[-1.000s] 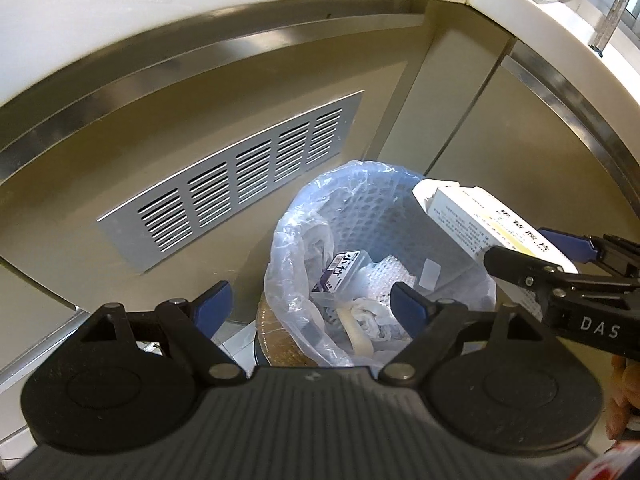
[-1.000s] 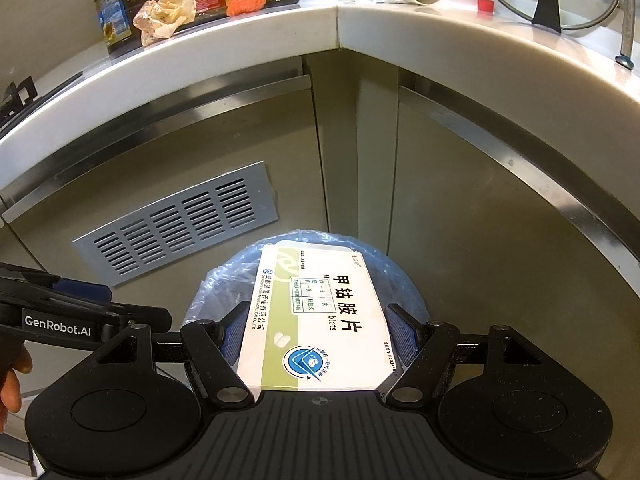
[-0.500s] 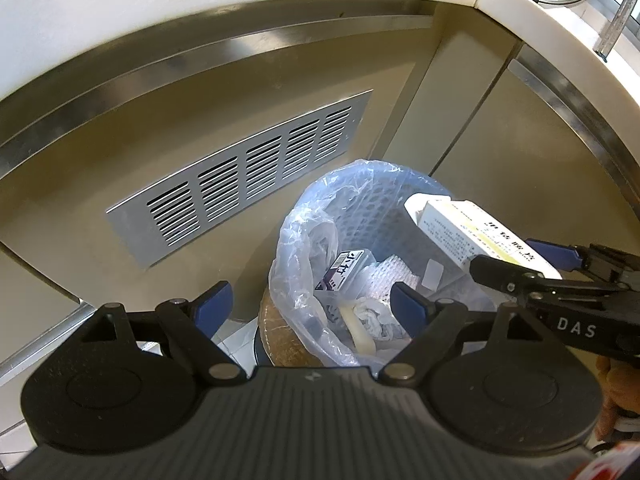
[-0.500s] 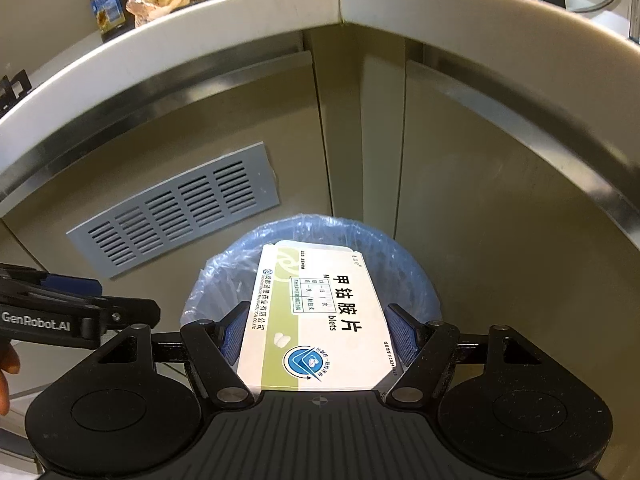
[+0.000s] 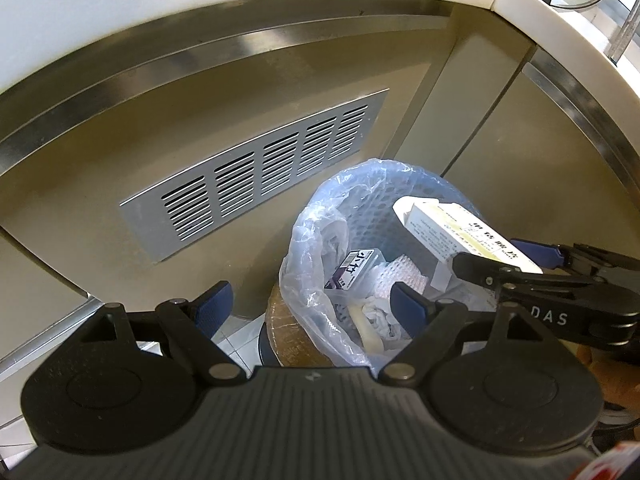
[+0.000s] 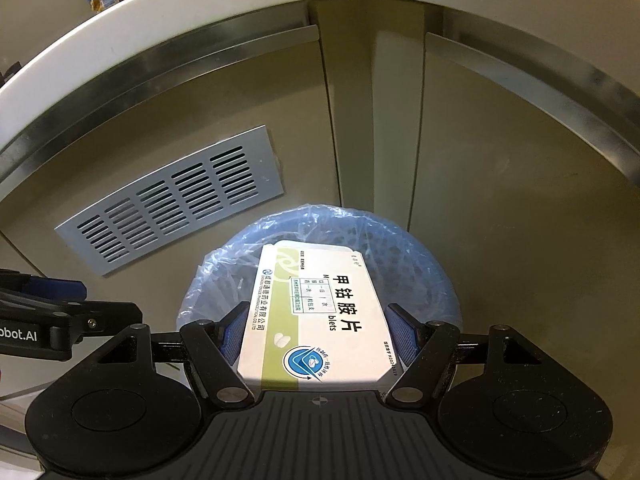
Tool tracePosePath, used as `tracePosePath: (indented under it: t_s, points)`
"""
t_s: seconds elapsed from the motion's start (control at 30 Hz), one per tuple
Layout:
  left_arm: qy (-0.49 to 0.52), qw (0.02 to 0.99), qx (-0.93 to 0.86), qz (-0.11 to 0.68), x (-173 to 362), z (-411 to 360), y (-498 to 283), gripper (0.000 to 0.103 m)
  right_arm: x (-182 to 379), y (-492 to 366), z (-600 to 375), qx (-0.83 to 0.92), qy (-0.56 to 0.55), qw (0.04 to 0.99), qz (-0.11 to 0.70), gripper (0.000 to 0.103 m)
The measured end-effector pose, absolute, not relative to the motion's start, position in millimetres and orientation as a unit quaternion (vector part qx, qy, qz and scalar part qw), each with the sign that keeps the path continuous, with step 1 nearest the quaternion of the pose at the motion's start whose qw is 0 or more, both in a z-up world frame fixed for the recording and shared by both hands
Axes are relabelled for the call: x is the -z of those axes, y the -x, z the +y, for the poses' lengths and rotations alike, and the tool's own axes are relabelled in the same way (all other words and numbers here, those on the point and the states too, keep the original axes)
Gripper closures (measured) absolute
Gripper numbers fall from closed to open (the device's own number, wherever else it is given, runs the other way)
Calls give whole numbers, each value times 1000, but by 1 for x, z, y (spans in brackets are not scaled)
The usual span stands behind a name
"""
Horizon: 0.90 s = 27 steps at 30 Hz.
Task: Collect trash
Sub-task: 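Open the left gripper to drop the plastic box while the right gripper releases the medicine box, then raise both grippers from the bin back toward the counter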
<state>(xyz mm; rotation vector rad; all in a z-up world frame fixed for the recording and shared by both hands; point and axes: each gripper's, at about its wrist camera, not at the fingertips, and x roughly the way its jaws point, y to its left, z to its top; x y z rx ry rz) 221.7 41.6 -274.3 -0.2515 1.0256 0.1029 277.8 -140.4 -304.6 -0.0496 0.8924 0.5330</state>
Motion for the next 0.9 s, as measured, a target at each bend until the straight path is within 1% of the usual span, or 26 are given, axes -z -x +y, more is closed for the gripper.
tracePosePath:
  t_s: [0.47,0.67,0.9]
  points:
    - [123,861,-53,491,274,41,-219,19,313,-276,-148,-244,30,861,445,31]
    - [125,866,-52,482,261,36,-215,19,300,-266,-154,-242,27,862,445,31]
    - [133,875,-52,462,230,31,-206,20,272,-246,-166,-231,19,866,443,31]
